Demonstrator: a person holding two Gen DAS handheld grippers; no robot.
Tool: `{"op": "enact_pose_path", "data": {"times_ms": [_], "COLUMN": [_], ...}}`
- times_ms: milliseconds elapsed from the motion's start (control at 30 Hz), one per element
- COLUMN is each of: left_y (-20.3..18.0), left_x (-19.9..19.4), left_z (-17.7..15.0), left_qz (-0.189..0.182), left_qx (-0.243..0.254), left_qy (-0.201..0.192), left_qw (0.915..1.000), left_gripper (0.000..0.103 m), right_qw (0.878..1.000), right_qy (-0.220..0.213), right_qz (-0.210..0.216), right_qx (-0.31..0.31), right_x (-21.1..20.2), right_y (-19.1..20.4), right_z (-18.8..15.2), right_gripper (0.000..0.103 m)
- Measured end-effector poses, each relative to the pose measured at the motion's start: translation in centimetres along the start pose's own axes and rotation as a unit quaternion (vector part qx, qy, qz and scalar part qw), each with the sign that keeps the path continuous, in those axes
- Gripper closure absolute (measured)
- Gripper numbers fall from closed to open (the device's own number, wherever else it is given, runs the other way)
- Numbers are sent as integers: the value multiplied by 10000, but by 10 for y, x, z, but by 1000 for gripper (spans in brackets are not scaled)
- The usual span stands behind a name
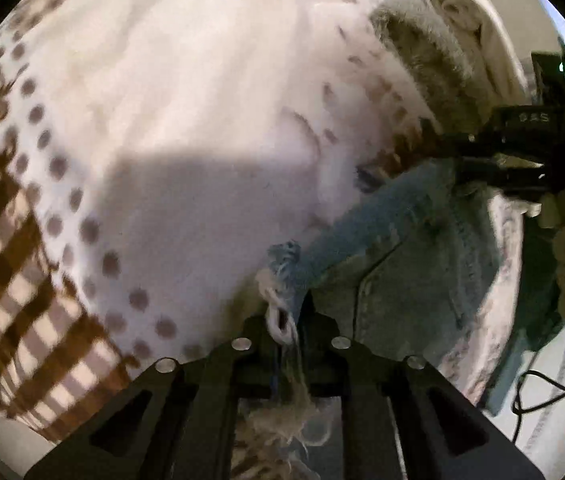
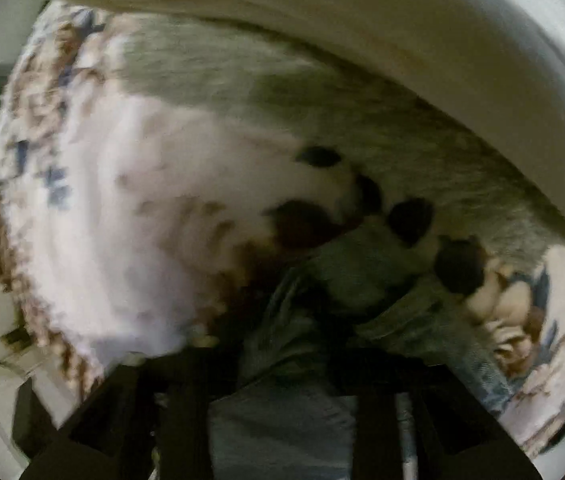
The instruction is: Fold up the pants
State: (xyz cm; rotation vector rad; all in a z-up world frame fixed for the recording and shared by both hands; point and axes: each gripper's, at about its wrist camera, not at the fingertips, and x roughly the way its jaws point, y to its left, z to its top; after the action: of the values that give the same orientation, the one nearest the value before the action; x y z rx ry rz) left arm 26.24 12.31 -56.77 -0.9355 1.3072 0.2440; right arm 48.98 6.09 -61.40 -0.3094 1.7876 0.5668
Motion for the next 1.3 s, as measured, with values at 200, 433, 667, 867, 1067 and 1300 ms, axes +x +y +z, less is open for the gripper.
{"op": "enact_pose_path", "data": {"times_ms": [200,433,667,867,1067,1300], "left_y": [14,25,-14,-32,-20,12], "left_x": [-52,-26,40,29,4,-22], "left_z": [-37,-121,-160,-170,-174,-180], "left_qz": [-225,-665,-506,-306,-182,258], "left_qx": [-694,-1953,-2013,-919,242,823], "left_qy": [-567,-128,-74,-505,-150,324], "left_qw": [9957,9784,9782,9940,9994,9957], "left_gripper": [45,33,45,91,91,89], "right_qw": [9980,9910,9554,9372,9270,9481], "right_qy": [-482,-796,-869,-1343,-1667,-1317], "right_qz": [400,323,1937,2221,2246,1771], "right_qx": [-96,1028,2054,2329,2499,2287], "right_x": [-57,-62,2,12,-34,-39], "right_y": [-25,-147,-224,-229,-231,-242], "right_z": [-58,-121,-125,-139,-206,-307], "right_gripper": [27,27,27,71,80,72]}}
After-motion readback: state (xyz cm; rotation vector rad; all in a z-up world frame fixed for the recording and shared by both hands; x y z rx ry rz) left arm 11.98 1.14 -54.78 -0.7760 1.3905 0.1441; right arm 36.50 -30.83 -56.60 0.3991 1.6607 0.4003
